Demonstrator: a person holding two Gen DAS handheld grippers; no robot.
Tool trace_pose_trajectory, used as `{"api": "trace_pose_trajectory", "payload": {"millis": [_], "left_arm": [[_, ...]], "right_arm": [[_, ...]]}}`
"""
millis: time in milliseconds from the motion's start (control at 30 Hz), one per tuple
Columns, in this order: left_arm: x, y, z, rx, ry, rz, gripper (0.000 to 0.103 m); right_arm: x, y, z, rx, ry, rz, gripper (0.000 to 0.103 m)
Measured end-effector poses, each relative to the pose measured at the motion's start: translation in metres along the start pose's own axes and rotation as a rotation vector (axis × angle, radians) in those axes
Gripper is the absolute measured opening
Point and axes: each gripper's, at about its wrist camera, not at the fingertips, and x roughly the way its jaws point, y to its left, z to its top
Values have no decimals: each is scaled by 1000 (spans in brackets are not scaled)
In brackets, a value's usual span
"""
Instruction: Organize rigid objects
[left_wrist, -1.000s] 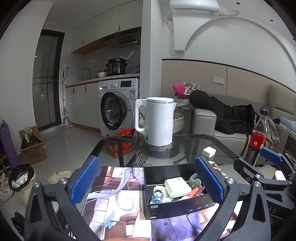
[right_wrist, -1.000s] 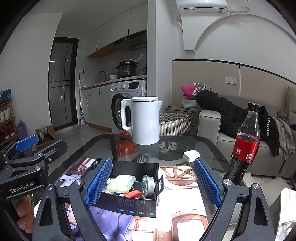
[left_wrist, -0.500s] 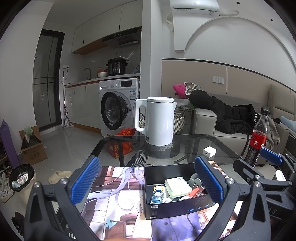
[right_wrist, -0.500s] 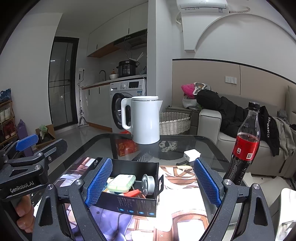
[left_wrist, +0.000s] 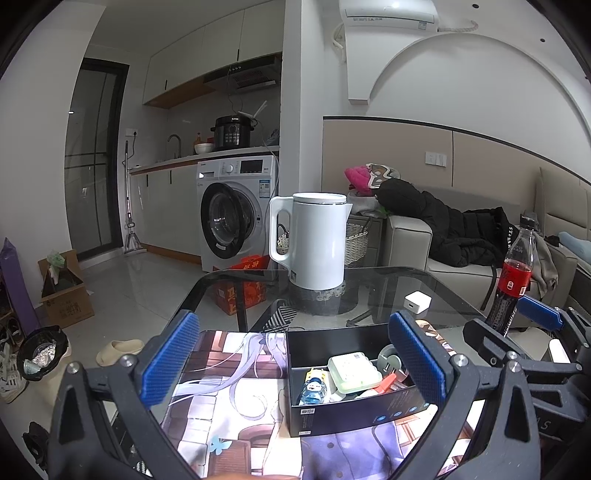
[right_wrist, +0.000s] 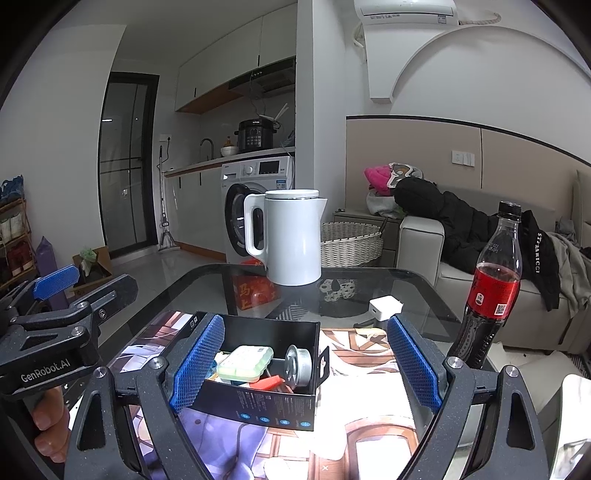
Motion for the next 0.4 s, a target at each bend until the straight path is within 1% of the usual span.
{"api": "trace_pose_trajectory", "payload": {"millis": [400], "left_arm": [[1, -3, -1, 13, 1, 14, 103]], "right_arm": [[-1, 1, -1, -1, 4, 5, 91]]}}
